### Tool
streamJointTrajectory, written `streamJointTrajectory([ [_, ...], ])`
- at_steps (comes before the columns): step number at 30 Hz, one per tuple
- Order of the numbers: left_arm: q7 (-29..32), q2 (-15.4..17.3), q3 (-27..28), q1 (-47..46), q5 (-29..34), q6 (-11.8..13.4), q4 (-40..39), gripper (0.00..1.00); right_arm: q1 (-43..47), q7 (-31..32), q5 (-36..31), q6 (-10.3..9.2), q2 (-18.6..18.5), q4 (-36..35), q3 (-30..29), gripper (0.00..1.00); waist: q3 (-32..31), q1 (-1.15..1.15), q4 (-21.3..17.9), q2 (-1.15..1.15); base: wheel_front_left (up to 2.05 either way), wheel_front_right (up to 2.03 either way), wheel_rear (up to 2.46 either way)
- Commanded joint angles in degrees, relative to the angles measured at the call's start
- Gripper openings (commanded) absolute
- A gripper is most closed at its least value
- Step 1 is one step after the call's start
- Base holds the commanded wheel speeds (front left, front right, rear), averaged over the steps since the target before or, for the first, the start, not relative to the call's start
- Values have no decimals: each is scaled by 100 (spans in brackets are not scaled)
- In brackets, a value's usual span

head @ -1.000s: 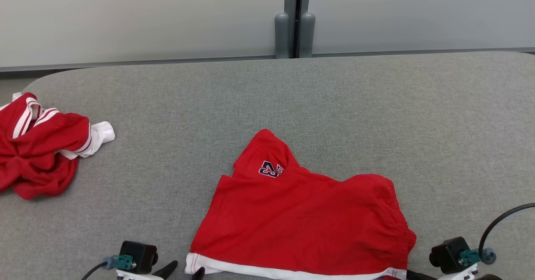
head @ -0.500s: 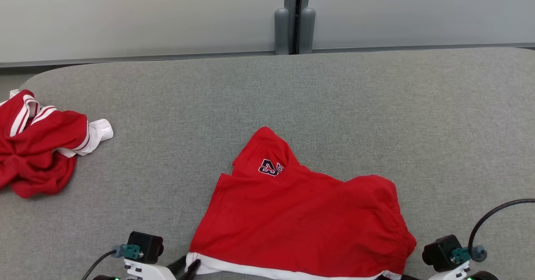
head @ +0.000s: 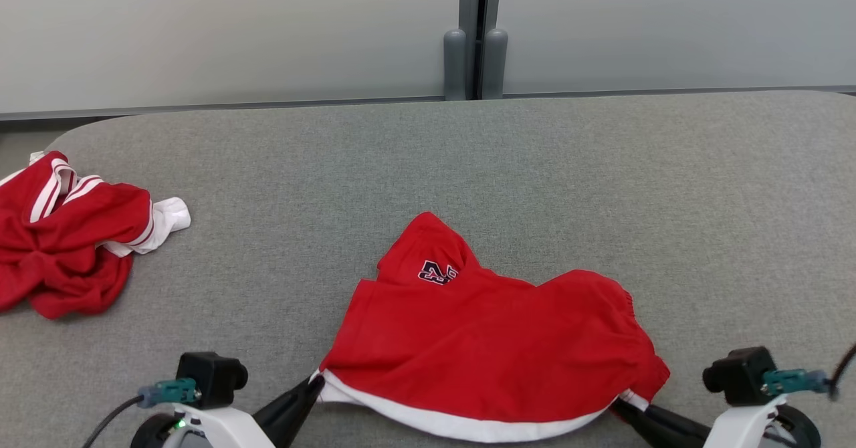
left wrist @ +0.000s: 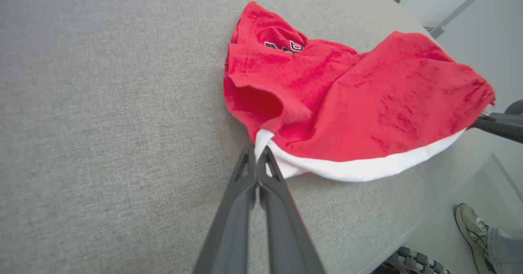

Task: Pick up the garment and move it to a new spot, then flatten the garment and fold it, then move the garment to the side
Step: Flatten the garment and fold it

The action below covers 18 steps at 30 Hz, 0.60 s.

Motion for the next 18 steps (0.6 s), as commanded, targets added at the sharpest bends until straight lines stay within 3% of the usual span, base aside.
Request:
streamJointTrajectory([
  [1,36,108,75,-34,-97,-46,-261,0,-14,-81,194,12,-120,-185,-81,0,-2,0,19,0,0,0,0],
  [9,223,694,348,-1012,40,-108,-643,0,-655,-172,745,12,-539,-657,-358,0,274,0,-8,0,0,0,0],
  [13,230,829,269,-2099,14,-152,-377,0,-1480,-214,985,12,-630,-638,-378,0,695,0,-17,0,0,0,0],
  [18,202,876,-238,-3830,-57,-166,215,0,-2855,-191,1408,12,-649,-336,-197,0,1354,0,20,0,0,0,0],
])
